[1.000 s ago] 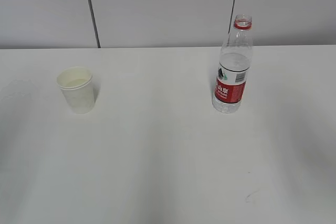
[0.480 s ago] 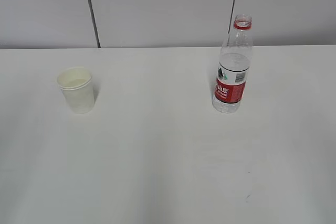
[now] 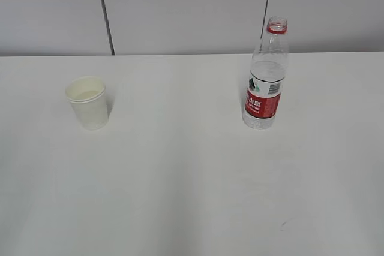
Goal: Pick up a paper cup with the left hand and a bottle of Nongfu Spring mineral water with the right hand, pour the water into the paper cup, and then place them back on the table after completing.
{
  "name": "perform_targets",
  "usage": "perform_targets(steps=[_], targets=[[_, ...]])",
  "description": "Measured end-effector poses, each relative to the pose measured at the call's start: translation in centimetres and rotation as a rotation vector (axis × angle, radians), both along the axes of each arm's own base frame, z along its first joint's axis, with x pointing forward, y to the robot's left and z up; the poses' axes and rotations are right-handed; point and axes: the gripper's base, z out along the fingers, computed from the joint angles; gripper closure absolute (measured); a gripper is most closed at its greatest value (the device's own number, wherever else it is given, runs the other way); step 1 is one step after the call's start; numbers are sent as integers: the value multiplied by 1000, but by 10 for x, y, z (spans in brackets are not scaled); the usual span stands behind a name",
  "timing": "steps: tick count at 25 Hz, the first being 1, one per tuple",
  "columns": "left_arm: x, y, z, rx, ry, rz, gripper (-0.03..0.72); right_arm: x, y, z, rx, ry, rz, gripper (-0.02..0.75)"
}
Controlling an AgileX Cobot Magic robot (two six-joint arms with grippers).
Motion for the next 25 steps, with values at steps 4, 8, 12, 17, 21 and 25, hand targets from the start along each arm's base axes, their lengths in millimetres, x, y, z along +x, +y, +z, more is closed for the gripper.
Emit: perform_targets(steps=[4, 8, 12, 17, 21, 25], targets=[[-14, -3, -18, -48, -35, -32, 207, -5, -1, -7, 2, -22, -1, 150], [-22, -5, -28, -80, -66, -52, 207, -6, -2, -8, 2, -32, -3, 150], [-23, -5, -29, -83, -79, -57, 207, -7, -2, -8, 2, -32, -3, 150], [-19, -5, -30, -58, -113, -73, 207, -12, -3, -10, 8, -66, -3, 150], [-16, -5, -32, -58, -126, -72, 207, -13, -3, -10, 9, -73, -2, 150], [-16, -5, -32, -58, -124, -72, 207, -13, -3, -10, 9, -72, -2, 150]])
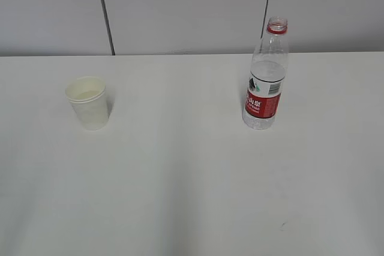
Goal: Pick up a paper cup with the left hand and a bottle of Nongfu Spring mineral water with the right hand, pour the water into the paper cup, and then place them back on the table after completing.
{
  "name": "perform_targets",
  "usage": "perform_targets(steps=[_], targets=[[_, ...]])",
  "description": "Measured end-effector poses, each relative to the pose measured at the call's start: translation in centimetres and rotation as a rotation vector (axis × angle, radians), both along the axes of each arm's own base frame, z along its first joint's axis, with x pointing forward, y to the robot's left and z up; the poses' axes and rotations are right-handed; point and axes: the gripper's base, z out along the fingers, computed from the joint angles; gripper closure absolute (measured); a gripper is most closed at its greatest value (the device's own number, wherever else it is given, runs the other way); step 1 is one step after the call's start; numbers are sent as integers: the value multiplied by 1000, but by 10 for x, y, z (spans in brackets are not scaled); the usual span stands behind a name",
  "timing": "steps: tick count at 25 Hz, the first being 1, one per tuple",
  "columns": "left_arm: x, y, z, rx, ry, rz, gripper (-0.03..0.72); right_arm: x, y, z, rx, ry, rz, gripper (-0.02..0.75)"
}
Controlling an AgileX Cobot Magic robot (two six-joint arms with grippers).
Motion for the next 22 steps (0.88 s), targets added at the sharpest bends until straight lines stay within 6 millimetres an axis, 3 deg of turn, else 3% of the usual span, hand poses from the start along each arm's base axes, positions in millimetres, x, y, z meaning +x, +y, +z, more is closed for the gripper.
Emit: perform_targets(steps=[22], targets=[[1, 6, 0, 62, -10, 42, 207, 6, -9, -9, -102, 10, -67, 150]])
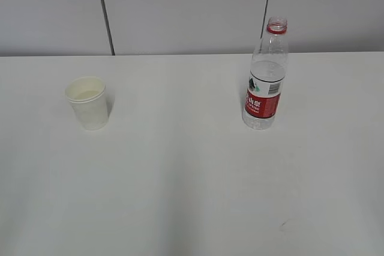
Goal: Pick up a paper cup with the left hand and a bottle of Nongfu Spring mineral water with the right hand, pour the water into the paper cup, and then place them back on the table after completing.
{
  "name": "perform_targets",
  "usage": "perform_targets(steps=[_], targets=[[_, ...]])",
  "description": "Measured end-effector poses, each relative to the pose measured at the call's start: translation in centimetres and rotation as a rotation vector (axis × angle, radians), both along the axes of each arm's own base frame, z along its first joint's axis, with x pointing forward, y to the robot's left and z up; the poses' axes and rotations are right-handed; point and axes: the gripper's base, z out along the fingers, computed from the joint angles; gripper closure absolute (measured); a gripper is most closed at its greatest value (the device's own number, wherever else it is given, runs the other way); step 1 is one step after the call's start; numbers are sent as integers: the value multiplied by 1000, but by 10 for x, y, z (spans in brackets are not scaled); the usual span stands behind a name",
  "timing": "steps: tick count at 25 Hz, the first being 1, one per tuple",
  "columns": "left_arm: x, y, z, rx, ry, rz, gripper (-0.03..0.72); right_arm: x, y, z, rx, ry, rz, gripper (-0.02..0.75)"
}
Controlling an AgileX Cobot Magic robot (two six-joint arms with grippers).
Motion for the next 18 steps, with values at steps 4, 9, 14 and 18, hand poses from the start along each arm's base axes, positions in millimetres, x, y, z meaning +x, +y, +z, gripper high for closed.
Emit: perform_targets(steps=[4, 9, 14, 18], targets=[[0, 0, 0, 1, 0, 1, 207, 0, 0, 0, -1, 0, 1, 150], [0, 0, 0, 1, 0, 1, 207, 0, 0, 0, -1, 0, 2, 150], [0, 0, 0, 1, 0, 1, 207, 0, 0, 0, -3, 0, 2, 150], [0, 0, 0, 1, 0, 1, 207, 0, 0, 0, -3, 0, -12, 150]])
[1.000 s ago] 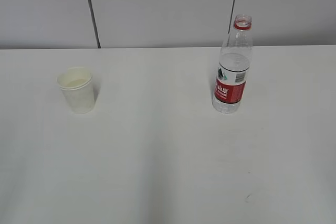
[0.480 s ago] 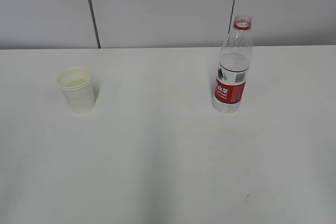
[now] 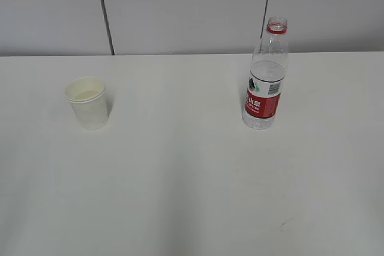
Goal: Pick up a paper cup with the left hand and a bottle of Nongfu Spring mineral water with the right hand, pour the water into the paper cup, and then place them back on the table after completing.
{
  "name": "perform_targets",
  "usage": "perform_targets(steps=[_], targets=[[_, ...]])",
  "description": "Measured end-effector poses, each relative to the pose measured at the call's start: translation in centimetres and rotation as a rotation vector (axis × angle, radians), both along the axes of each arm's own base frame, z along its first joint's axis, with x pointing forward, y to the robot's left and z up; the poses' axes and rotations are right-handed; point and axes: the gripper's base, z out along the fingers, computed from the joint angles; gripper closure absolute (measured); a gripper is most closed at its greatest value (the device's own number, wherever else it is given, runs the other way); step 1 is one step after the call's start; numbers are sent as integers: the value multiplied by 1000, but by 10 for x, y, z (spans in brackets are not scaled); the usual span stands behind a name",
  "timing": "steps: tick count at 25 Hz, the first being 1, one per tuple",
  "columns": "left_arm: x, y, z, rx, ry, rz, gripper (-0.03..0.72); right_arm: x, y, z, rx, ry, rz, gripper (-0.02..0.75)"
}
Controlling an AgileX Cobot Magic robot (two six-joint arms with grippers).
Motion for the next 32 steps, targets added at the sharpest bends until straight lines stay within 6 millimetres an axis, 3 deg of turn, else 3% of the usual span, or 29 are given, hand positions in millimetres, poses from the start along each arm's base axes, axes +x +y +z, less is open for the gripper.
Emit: perform_targets(steps=[7, 32], targets=[[0, 0, 0, 0, 0, 0, 207, -1, 1, 0, 0, 0, -102, 150], [0, 0, 0, 0, 0, 0, 207, -1, 3, 0, 15, 2, -96, 150]])
